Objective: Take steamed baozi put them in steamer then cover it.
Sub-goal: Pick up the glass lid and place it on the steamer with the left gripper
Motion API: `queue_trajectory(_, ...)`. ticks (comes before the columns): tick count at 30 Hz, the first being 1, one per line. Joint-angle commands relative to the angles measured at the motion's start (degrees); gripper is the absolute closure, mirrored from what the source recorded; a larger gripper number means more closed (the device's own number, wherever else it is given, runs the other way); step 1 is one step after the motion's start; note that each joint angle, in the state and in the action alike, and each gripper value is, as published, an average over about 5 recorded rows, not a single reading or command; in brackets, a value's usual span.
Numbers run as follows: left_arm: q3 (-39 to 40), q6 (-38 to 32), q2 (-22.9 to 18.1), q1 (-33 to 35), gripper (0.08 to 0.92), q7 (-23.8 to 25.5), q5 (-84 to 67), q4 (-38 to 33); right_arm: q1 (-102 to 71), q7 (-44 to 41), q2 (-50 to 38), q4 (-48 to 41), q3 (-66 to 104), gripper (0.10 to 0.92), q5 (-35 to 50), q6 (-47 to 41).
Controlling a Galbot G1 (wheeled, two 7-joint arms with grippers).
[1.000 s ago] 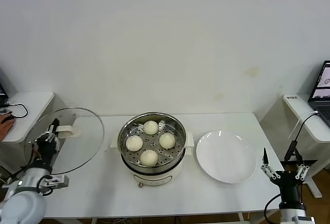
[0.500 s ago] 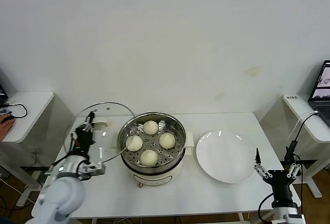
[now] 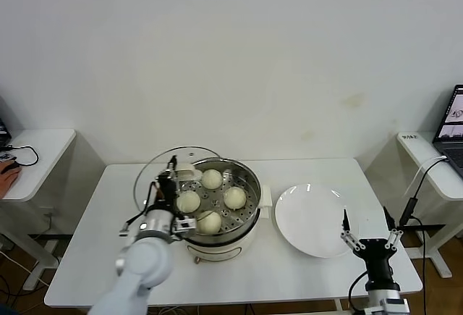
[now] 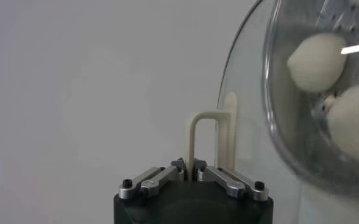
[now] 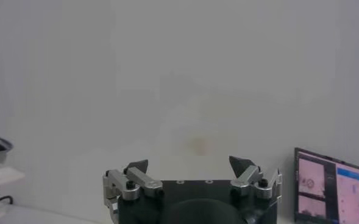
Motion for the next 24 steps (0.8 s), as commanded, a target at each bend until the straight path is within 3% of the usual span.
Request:
queue_trajectory(1, 6.52, 1.16, -11.09, -3.34, 0.853, 5.81, 15.32, 3.16, 0.04, -0.02, 0.36, -0.77, -0.99, 0.202, -1.19, 0.38)
queue_trajectory(24, 6.95, -0.59, -13.39, -0.74, 0.853, 5.52, 19.01, 5.24, 0.19, -0.07, 0.21, -1.64, -1.22, 0.203, -1.35, 0.82)
